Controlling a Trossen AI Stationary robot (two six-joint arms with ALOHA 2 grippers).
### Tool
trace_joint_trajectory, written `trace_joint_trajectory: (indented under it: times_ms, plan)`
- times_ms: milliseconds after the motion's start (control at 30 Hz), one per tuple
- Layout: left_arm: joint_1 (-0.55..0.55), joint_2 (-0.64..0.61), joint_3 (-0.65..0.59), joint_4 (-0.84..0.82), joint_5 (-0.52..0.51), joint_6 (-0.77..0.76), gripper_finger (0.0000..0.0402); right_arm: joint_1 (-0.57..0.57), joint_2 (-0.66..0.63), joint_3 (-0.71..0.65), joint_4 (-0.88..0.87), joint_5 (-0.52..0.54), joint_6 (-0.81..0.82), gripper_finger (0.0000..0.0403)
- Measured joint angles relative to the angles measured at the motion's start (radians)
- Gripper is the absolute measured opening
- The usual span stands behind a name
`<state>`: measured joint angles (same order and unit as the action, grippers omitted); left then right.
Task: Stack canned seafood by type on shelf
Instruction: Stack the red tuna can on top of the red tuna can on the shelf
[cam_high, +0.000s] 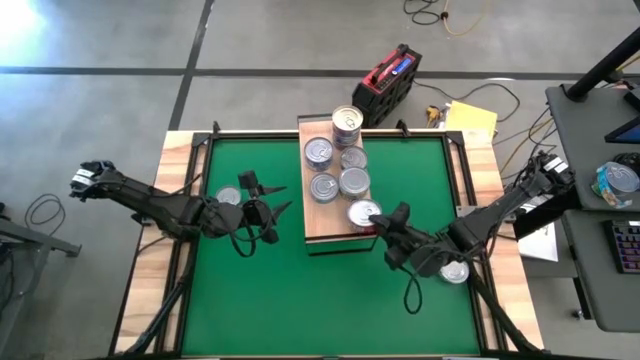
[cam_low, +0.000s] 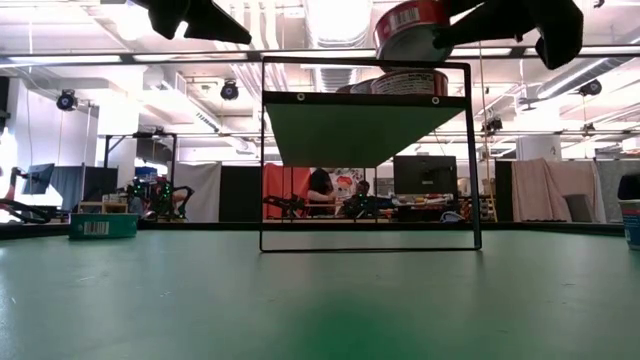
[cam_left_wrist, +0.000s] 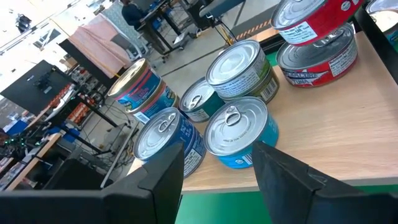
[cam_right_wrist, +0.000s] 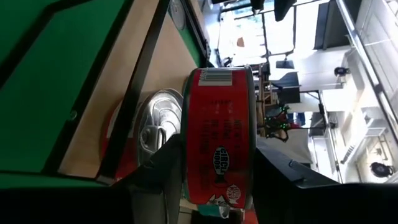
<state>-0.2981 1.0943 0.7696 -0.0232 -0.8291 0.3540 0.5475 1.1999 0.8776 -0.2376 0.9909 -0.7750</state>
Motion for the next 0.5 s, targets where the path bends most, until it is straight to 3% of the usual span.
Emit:
trace_joint_trajectory:
  times_ms: [233, 500]
  plan:
    - [0.000, 0.000, 0.000, 0.000, 0.000, 0.000, 0.0174, -0.023, 0.000, -0.012, 0.002, -0.058, 0.033, 0.0132]
    - [0.000, 0.000, 0.000, 0.000, 0.000, 0.000, 0.0174, -0.031, 0.000, -0.017, 0.003, -0.050, 0.046, 0.0132]
